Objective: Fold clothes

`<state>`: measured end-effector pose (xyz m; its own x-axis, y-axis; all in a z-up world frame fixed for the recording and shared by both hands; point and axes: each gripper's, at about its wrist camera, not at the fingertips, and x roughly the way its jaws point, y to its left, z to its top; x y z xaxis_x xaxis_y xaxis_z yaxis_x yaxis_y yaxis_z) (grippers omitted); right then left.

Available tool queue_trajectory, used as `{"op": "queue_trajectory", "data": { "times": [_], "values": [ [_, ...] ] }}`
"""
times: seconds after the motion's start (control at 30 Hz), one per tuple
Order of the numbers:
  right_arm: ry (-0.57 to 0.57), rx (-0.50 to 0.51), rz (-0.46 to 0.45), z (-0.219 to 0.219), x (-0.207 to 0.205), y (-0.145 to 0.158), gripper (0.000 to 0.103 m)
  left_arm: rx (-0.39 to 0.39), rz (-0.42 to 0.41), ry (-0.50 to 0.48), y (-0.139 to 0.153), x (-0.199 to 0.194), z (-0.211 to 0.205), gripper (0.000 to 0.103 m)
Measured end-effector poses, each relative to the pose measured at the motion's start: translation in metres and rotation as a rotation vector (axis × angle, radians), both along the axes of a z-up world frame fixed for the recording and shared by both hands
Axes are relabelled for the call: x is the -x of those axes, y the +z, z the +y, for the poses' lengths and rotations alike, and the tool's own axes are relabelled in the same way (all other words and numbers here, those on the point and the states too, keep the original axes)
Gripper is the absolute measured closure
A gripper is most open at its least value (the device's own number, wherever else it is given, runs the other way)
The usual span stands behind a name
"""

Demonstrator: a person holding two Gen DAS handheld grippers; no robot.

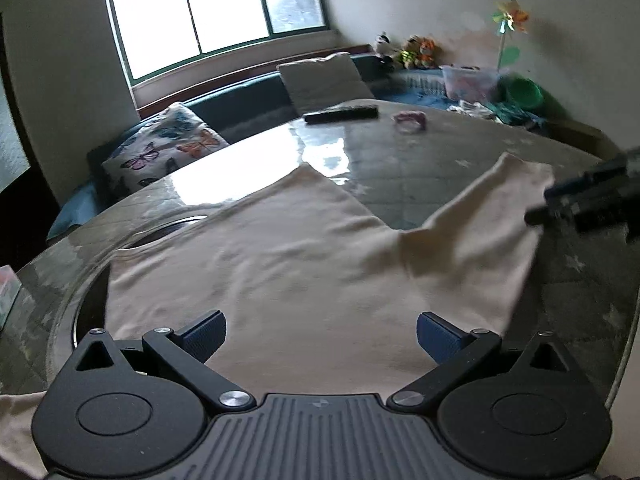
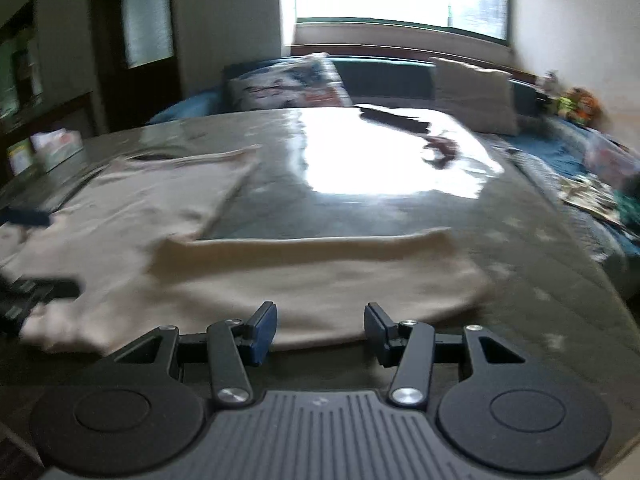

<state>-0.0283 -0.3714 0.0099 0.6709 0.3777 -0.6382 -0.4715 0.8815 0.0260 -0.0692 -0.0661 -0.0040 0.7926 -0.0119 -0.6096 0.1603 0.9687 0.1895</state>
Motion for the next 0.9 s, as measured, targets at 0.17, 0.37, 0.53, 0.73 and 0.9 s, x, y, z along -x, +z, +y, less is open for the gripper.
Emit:
{"op": "queue_trajectory", "data": {
  "times": [0.17,0.37,0.53,0.73,0.9],
  "values": [
    [-0.175,-0.004,-0.007,-0.033,-0.027,-0.007,0.055,-0.006,0.013,-0.019,-0.001,-0.008,-0.003,0.000],
    [-0.275,-0.050,0.001,-0.049,-0.045,-0.013,0.060,0.000,0.023,-0.029,0.001,-0.013,0.011,0.000],
    [-0.269,-0.067,-0.005,-0.046,-0.043,-0.014,0.092,0.000,0.032,-0.038,0.001,-0.011,0.022,0.000],
    [-0.271,-0.129,-0.029,-0.051,-0.030,0.007,0.095,-0.002,0.045,-0.062,-0.002,-0.008,0.038,0.000],
    [-0.215,-0.157,-0.054,-0.043,-0.017,0.034,0.095,0.014,0.027,-0.063,0.006,0.001,0.058,0.000]
  ]
}}
